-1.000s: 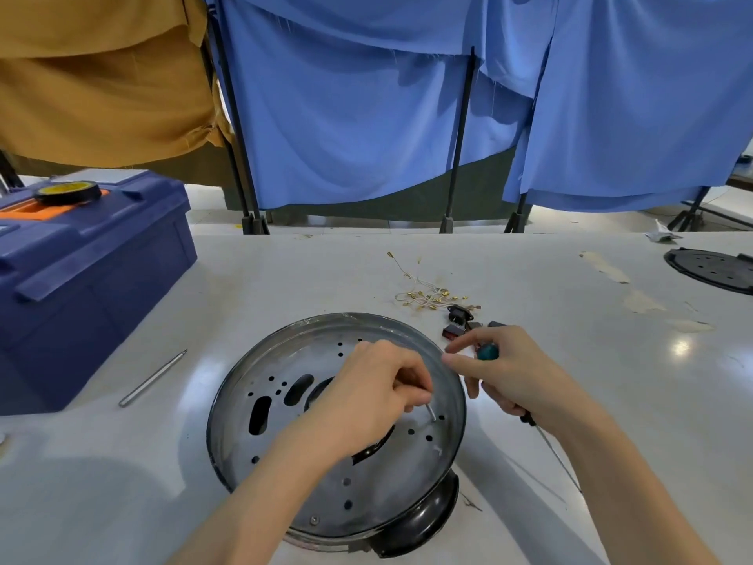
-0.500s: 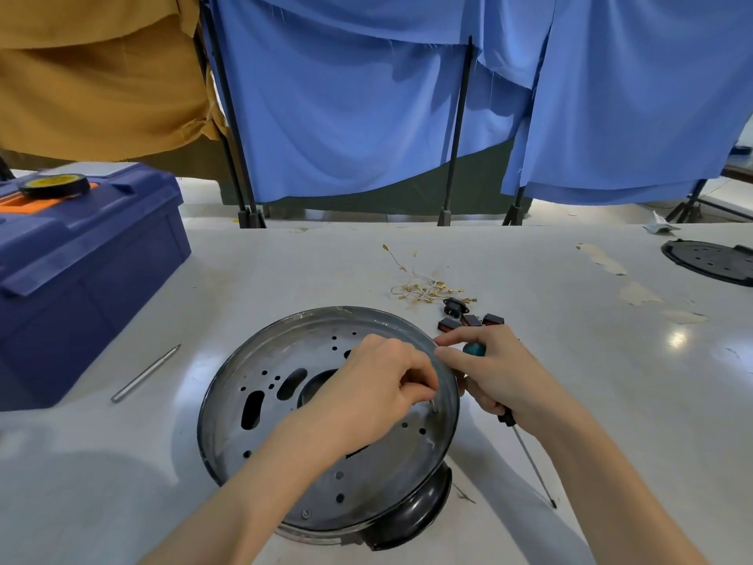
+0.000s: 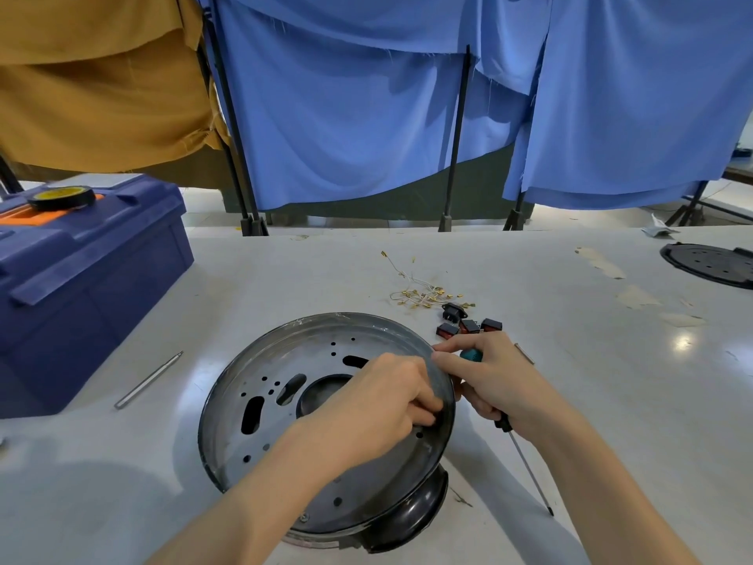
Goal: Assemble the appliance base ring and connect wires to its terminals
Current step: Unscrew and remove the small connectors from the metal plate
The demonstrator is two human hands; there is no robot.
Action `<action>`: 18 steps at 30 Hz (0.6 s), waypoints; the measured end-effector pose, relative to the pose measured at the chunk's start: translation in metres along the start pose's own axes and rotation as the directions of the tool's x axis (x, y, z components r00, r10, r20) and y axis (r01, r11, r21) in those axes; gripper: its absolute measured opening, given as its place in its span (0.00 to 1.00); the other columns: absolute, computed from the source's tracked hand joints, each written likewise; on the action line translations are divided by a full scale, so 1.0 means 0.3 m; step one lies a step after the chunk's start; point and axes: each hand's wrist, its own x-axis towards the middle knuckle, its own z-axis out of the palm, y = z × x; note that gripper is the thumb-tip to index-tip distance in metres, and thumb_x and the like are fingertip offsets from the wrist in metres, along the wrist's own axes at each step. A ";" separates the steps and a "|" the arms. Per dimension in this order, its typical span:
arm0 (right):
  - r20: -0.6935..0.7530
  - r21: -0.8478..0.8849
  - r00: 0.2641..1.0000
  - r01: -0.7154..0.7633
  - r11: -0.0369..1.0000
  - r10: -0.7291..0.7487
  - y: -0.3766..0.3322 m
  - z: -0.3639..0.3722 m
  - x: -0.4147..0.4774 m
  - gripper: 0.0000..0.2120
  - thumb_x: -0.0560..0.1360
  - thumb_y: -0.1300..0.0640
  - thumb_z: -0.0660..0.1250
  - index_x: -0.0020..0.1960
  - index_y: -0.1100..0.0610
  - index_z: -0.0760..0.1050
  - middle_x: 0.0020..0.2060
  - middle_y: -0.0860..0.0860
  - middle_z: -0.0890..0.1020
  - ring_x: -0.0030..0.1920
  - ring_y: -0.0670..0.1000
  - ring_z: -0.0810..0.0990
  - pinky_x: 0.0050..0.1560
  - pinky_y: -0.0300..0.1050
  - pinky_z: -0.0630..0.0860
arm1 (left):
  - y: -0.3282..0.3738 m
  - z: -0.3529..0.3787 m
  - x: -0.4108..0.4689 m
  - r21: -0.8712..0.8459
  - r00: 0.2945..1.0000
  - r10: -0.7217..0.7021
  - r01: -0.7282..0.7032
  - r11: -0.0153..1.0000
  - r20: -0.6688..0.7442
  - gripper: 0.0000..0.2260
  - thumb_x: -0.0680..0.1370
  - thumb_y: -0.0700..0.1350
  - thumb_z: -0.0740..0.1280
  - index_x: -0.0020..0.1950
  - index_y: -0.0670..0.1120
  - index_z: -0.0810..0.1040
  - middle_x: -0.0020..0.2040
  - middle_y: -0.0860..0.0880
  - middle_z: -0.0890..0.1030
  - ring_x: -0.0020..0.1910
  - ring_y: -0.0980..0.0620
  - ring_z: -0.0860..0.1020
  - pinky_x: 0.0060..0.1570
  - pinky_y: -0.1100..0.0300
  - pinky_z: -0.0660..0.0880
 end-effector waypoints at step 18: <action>0.053 0.104 0.995 -0.088 0.991 0.083 0.007 -0.020 -0.003 0.12 0.78 0.48 0.67 0.46 0.55 0.82 0.27 0.58 0.79 0.18 0.48 0.60 0.20 0.34 0.58 | 0.009 0.008 -0.050 0.053 0.999 -0.020 0.022 0.998 -0.041 0.07 0.80 0.44 0.66 0.42 0.51 0.79 0.39 0.57 0.67 0.43 0.55 0.69 0.51 0.49 0.72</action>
